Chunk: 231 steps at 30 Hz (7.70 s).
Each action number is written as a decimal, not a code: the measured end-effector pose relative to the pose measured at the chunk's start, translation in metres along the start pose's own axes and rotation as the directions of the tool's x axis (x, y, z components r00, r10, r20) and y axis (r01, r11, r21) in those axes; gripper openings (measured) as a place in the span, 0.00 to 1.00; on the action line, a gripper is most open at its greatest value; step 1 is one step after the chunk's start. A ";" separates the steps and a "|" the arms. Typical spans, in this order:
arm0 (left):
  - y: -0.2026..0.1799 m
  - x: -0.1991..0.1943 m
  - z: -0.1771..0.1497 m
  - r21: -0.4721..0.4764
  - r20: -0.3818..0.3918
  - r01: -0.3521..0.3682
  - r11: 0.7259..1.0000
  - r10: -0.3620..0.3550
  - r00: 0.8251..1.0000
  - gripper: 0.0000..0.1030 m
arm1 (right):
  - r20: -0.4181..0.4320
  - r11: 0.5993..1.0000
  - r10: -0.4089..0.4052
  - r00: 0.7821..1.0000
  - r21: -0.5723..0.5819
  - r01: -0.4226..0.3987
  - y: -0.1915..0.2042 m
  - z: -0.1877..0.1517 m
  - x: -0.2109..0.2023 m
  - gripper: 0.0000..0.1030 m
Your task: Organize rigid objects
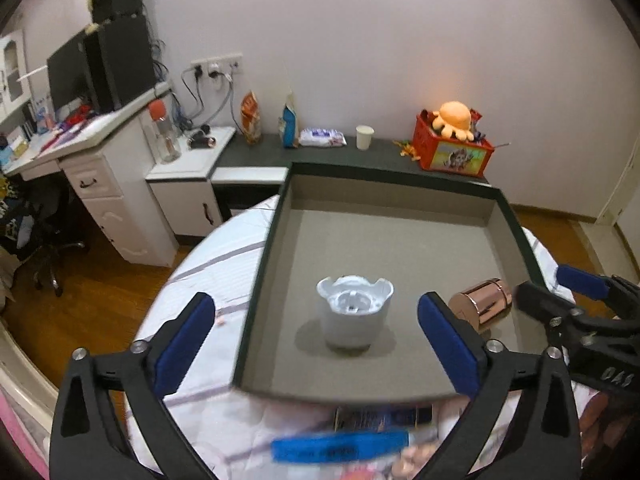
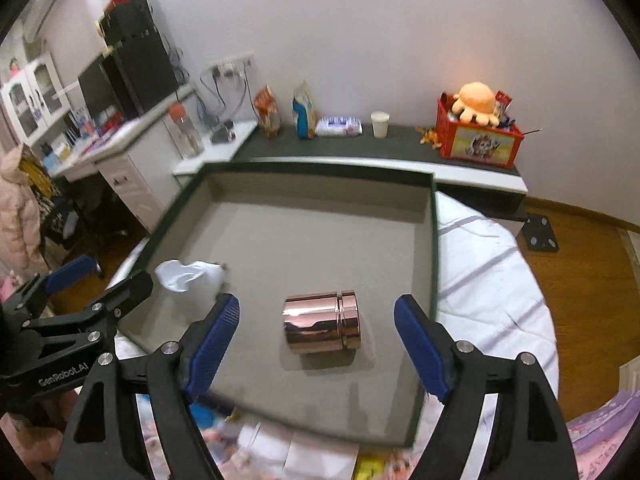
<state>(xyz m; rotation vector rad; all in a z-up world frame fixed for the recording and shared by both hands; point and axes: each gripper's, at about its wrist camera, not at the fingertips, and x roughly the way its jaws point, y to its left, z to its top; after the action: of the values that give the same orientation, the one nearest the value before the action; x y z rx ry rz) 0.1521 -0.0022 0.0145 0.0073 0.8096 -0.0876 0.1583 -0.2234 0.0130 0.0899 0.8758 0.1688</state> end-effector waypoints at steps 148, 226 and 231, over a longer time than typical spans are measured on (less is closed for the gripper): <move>-0.025 0.037 0.039 0.028 0.021 -0.001 1.000 0.001 1.000 1.00 | -0.005 0.995 -0.087 0.996 0.053 0.087 -0.021 0.025 0.047 0.78; -0.008 0.030 -0.115 0.152 -0.161 0.165 0.975 -0.140 0.977 0.88 | -0.132 0.982 -0.151 0.980 0.090 0.163 -0.042 -0.134 -0.024 1.00; -0.013 0.022 -0.120 0.194 -0.159 0.186 0.963 -0.157 0.975 0.76 | -0.132 0.982 -0.154 0.979 0.089 0.166 -0.043 -0.133 -0.022 1.00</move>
<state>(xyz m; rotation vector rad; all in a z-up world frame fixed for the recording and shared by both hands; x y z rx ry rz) 0.0794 -0.0118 -0.0839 0.1426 0.9398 -0.3395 0.0468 -0.2684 -0.0615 0.1024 1.0123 -0.0205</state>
